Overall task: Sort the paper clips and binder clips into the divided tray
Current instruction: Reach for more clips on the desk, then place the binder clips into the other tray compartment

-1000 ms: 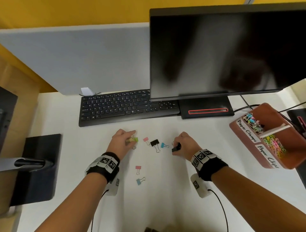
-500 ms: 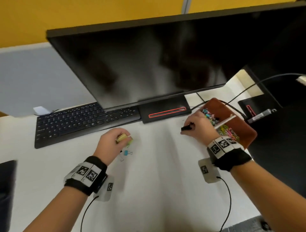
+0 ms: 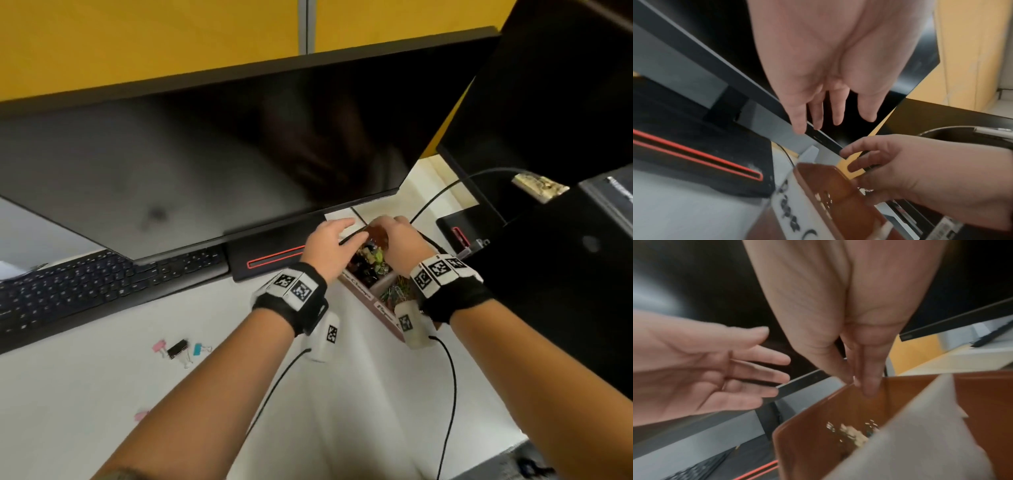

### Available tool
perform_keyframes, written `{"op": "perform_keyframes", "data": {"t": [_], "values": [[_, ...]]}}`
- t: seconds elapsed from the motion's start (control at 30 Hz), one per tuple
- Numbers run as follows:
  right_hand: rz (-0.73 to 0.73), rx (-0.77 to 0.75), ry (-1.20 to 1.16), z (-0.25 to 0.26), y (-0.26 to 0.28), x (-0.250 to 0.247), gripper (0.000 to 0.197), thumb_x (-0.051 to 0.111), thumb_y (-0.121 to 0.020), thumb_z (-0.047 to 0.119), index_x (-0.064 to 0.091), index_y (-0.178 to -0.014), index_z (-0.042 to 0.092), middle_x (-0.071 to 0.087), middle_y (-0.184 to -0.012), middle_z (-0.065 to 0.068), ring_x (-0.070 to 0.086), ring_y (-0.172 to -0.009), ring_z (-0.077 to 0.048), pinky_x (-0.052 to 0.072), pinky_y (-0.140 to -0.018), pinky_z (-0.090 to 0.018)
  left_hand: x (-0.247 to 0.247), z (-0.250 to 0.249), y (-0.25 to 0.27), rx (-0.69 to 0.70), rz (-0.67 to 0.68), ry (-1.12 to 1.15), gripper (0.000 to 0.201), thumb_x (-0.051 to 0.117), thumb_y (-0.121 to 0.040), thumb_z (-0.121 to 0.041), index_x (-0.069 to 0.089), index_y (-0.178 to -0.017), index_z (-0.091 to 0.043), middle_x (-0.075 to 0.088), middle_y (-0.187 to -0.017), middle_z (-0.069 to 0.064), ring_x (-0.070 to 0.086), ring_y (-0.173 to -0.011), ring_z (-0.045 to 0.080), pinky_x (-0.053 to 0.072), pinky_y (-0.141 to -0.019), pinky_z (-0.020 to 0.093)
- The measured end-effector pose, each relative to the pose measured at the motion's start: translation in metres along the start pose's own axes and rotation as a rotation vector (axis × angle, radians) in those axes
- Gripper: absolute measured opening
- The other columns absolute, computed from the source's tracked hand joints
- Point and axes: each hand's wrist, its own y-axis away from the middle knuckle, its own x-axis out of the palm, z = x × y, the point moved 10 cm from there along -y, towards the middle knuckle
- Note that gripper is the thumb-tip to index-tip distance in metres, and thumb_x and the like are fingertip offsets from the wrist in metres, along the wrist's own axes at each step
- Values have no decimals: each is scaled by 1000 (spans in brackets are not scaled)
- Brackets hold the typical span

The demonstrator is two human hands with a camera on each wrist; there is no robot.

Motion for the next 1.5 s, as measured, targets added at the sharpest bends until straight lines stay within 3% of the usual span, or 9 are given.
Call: {"op": "perform_keyframes", "data": {"t": [0.23,0.37,0.47,0.63,0.8,1.03,1.23,1.37,1.5], "values": [[-20,-406,-77,98,22,42,30,56,-84,7,58,-112,18,54,-109,-7,58,-88,-20,49,-89,-38,-109,101,94,-28,-179,-104,17,67,-83,-19,67,-100,-16,57,-102,-4,57,-91,10,37,-77,-2],[301,-512,46,153,53,138,36,58,-86,16,52,-121,21,50,-116,-5,52,-96,-15,43,-94,-33,-176,203,178,-296,-288,-191,16,67,-83,-25,63,-99,-23,57,-98,-4,55,-80,9,45,-74,18],[461,-531,94,181,79,205,42,60,-85,20,48,-126,22,49,-122,-6,54,-107,-24,42,-97,-34,-192,259,238,-460,-274,-198,16,69,-80,-27,59,-93,-26,55,-92,-3,54,-80,14,37,-64,13],[501,-493,116,213,97,265,53,58,-88,22,39,-137,20,43,-134,-6,44,-123,-24,37,-107,-36,-167,304,295,-406,-74,-169,43,80,-63,-46,58,-97,-32,51,-97,-8,50,-89,4,39,-79,16],[419,-386,87,226,88,290,43,61,-87,22,51,-129,19,44,-126,-7,48,-114,-25,41,-103,-34,-156,322,306,-363,7,-266,55,77,-70,-36,53,-120,-35,38,-108,-11,39,-104,10,32,-93,19],[304,-309,50,214,91,293,12,63,-85,16,66,-95,10,55,-107,-8,55,-98,-24,38,-83,-22,-158,318,291,-188,8,-267,36,72,-78,-24,61,-112,-22,38,-119,-16,37,-109,5,21,-89,4],[310,-336,3,225,96,282,11,63,-82,8,59,-86,18,56,-89,-4,55,-81,-21,42,-75,-26,-163,311,277,-85,5,-277,16,69,-79,-15,64,-95,-16,58,-109,-4,52,-98,13,38,-88,24],[341,-359,-127,251,92,275,45,62,-81,1,53,-121,19,42,-118,-5,50,-76,-14,46,-79,-23,-165,316,272,-143,21,-264,28,64,-82,-15,59,-109,-21,56,-110,-6,52,-102,11,40,-90,22],[484,-412,40,271,91,302,61,62,-81,-2,46,-135,23,20,-146,-6,52,-106,-20,39,-91,-18,-164,325,267,-225,65,-278,35,64,-82,-17,56,-115,-21,55,-111,-1,51,-104,16,41,-91,24]]}}
